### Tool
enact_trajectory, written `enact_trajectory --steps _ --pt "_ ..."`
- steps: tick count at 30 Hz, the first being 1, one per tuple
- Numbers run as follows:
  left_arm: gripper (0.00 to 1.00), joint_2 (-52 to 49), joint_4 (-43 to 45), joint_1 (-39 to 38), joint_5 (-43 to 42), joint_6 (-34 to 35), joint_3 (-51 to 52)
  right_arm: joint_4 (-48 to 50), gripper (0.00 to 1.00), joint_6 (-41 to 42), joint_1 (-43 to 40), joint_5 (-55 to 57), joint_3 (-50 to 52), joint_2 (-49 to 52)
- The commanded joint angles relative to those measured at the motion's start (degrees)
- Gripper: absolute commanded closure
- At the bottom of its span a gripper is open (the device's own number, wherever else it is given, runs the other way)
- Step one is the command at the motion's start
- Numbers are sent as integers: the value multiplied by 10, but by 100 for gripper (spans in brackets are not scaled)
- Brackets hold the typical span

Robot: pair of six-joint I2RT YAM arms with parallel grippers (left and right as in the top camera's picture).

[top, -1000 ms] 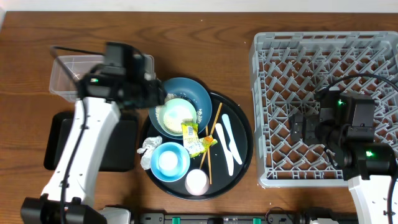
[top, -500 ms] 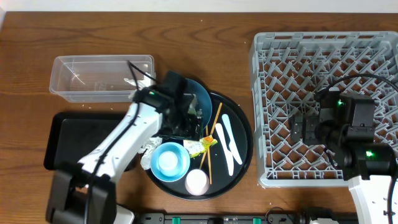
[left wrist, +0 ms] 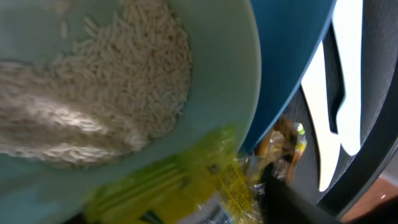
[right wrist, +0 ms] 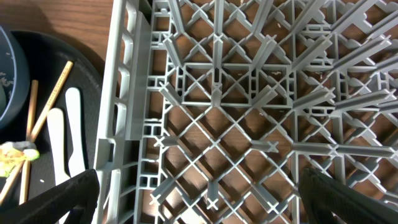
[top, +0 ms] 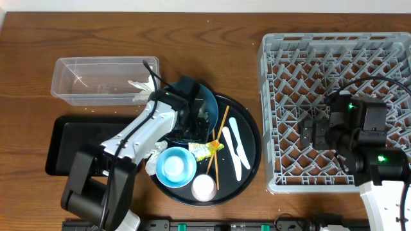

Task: Sort waste into correct bins and load items into the dishwasher rack
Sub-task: 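Reach the left gripper to the yellow-green wrapper and grasp it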

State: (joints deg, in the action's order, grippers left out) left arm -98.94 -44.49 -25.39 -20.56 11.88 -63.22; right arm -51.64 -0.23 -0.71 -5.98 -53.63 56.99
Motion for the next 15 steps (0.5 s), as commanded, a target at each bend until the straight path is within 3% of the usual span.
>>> enact_trajectory --steps 1,15 --pt "49 -2 -2 -1 5 -1 1 -1 1 6 9 -5 -11 -1" --pt "62 20 -17 -1 5 -1 -20 -3 1 6 9 -5 -11 -1"
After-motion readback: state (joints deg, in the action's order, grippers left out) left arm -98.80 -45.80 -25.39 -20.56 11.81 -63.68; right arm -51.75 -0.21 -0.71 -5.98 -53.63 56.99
